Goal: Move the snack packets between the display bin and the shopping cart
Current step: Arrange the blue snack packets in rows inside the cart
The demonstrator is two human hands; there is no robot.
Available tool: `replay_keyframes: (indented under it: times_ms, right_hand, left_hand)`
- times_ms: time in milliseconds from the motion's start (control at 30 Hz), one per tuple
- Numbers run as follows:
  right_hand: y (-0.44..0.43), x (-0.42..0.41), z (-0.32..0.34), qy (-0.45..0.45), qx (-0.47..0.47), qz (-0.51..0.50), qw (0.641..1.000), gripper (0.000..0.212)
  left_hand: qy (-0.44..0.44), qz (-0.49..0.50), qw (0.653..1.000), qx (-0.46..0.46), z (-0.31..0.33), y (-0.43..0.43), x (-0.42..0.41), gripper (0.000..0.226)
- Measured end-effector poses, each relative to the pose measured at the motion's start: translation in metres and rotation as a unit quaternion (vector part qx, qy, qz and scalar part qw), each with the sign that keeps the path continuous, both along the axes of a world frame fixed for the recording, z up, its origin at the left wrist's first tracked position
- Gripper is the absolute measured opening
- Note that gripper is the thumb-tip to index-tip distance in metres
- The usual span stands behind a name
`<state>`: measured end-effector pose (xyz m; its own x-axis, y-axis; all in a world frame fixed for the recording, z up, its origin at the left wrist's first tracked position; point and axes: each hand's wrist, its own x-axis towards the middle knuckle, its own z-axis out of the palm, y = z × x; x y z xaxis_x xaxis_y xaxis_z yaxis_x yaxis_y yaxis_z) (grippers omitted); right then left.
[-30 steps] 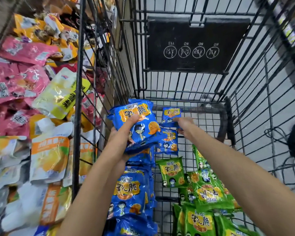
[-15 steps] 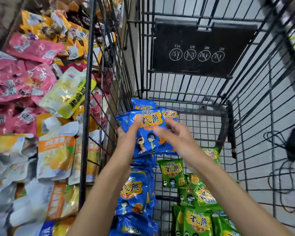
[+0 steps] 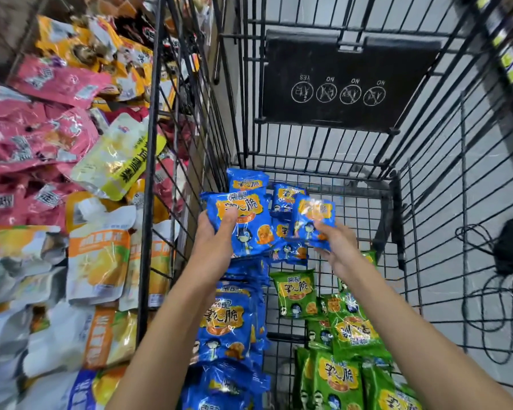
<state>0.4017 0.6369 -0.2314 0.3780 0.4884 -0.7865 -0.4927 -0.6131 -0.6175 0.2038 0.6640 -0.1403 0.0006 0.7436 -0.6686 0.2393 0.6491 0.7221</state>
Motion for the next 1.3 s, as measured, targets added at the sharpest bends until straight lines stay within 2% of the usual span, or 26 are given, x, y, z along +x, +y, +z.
replay_keyframes:
  times_ms: [100, 167, 267, 333, 367, 400, 433, 467, 500, 567, 633, 700, 767, 833, 933, 1033, 1167, 1233, 1300]
  right_hand:
    - [-0.002, -0.014, -0.029, -0.042, -0.029, 0.07, 0.996, 0.007]
    - [-0.001, -0.02, -0.041, -0.108, -0.054, 0.113, 0.986, 0.025]
    - [0.001, -0.019, -0.041, -0.299, -0.098, 0.273, 0.909, 0.053]
    - [0.001, -0.018, -0.031, -0.377, -0.105, 0.302, 0.869, 0.059]
    - [0.001, -0.019, -0.021, -0.397, -0.092, 0.281, 0.869, 0.057]
    - [0.002, -0.021, -0.01, -0.388, -0.056, 0.242, 0.888, 0.051]
    - [0.003, -0.024, 0.003, -0.339, -0.001, 0.201, 0.919, 0.042]
    - [0.001, -0.028, 0.018, -0.252, 0.059, 0.174, 0.95, 0.034]
    - [-0.001, -0.032, 0.034, -0.158, 0.11, 0.17, 0.966, 0.032]
    - [-0.005, -0.041, 0.062, -0.052, 0.166, 0.228, 0.958, 0.038]
    - [-0.005, -0.045, 0.074, -0.03, 0.194, 0.239, 0.951, 0.032]
    - [0.002, -0.04, 0.075, 0.022, 0.19, 0.199, 0.961, 0.024]
    - [0.013, -0.025, 0.071, 0.11, 0.184, 0.129, 0.968, 0.014]
    - [0.031, -0.006, 0.057, 0.125, 0.166, 0.046, 0.977, 0.01]
    - [0.061, 0.011, 0.024, 0.06, 0.078, -0.034, 0.995, 0.006]
    - [0.078, 0.009, -0.005, 0.007, -0.004, -0.013, 1.0, 0.01]
    - [0.085, 0.001, -0.029, -0.082, -0.038, 0.023, 0.996, 0.01]
    - [0.087, 0.001, -0.037, -0.201, -0.057, 0.095, 0.973, 0.004]
    - [0.088, 0.002, -0.037, -0.297, -0.078, 0.18, 0.934, 0.017]
  left_hand:
    - [0.0, -0.006, 1.0, -0.001, 0.001, 0.0, 0.0, 0.094]
    - [-0.001, -0.003, 1.0, -0.005, 0.001, 0.0, 0.0, 0.096]
    - [-0.003, 0.01, 1.0, -0.009, 0.001, 0.0, 0.001, 0.086]
    - [-0.011, 0.023, 1.0, -0.005, 0.001, 0.0, 0.002, 0.073]
    - [-0.015, 0.027, 1.0, -0.001, 0.002, -0.001, 0.003, 0.07]
    - [-0.019, 0.026, 0.999, 0.002, 0.002, -0.001, 0.004, 0.069]
    - [-0.024, 0.025, 0.999, 0.002, 0.003, -0.001, 0.005, 0.068]
    - [-0.031, 0.026, 0.999, 0.005, 0.003, -0.002, 0.007, 0.065]
    - [-0.039, 0.029, 0.999, 0.012, 0.003, -0.003, 0.01, 0.059]
    - [-0.037, 0.034, 0.998, 0.03, 0.004, -0.003, 0.015, 0.05]
    - [-0.04, 0.051, 0.997, 0.048, 0.005, 0.0, 0.02, 0.049]
    - [-0.048, 0.068, 0.995, 0.049, 0.003, 0.003, 0.022, 0.047]
    - [-0.018, 0.065, 0.996, 0.052, 0.002, 0.007, 0.021, 0.043]
    - [0.011, 0.064, 0.996, 0.058, -0.002, 0.011, 0.017, 0.03]
    - [0.015, 0.081, 0.996, 0.044, -0.007, 0.013, 0.012, 0.023]
    - [0.02, 0.081, 0.996, 0.037, -0.011, 0.011, 0.011, 0.027]
    - [0.007, 0.08, 0.996, 0.025, -0.012, 0.006, 0.01, 0.026]
    - [0.0, 0.075, 0.997, 0.025, -0.012, 0.005, 0.009, 0.029]
    - [-0.011, 0.073, 0.997, 0.027, -0.009, 0.005, 0.01, 0.033]
